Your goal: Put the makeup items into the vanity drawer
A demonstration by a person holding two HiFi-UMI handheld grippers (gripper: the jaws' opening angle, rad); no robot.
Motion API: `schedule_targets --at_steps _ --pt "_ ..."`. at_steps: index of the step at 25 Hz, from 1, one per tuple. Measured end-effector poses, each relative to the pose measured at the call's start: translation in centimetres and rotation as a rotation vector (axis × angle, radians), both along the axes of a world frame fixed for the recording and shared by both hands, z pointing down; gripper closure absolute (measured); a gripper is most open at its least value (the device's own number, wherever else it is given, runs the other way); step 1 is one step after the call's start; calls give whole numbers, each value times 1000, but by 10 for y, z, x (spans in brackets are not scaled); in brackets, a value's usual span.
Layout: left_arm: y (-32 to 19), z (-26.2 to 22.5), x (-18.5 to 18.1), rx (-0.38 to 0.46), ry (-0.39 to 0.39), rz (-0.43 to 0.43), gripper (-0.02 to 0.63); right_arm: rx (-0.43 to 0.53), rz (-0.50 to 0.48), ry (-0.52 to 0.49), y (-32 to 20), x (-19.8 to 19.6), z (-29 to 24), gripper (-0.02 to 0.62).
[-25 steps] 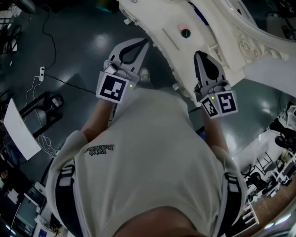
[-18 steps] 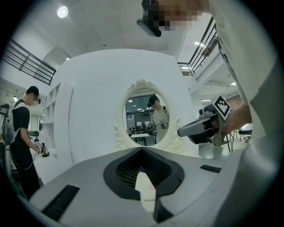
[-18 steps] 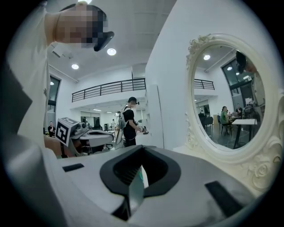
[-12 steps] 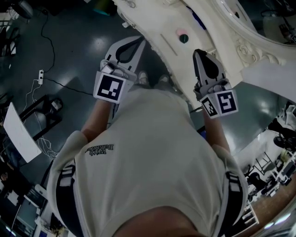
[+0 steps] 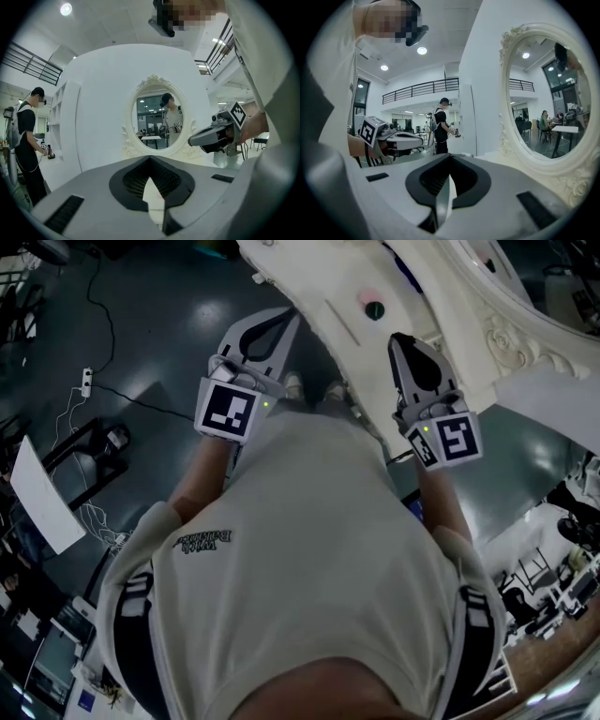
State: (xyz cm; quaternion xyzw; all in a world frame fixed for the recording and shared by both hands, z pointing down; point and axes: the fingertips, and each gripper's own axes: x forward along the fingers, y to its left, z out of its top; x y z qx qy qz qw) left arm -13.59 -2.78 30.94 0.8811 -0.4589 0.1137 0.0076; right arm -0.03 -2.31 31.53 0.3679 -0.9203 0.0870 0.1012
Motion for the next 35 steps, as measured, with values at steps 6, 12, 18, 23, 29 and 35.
schedule_targets --at_steps 6,12,18,23,29,35 --pt "-19 26 4 -9 0 19 592 -54 -27 80 -25 -10 28 591" --pt "-42 61 7 -73 -9 41 592 -104 -40 142 -49 -18 61 589" --pt "-58 105 10 -162 -32 65 592 -190 -69 214 -59 -31 109 571" --pt "-66 143 16 -235 -31 78 592 -252 -105 293 -63 -36 150 556" --pt "-73 189 22 -297 -47 89 592 -345 -157 375 -63 -43 210 514" --pt "-75 229 31 -385 -35 114 592 -418 -194 452 -58 -47 258 514"
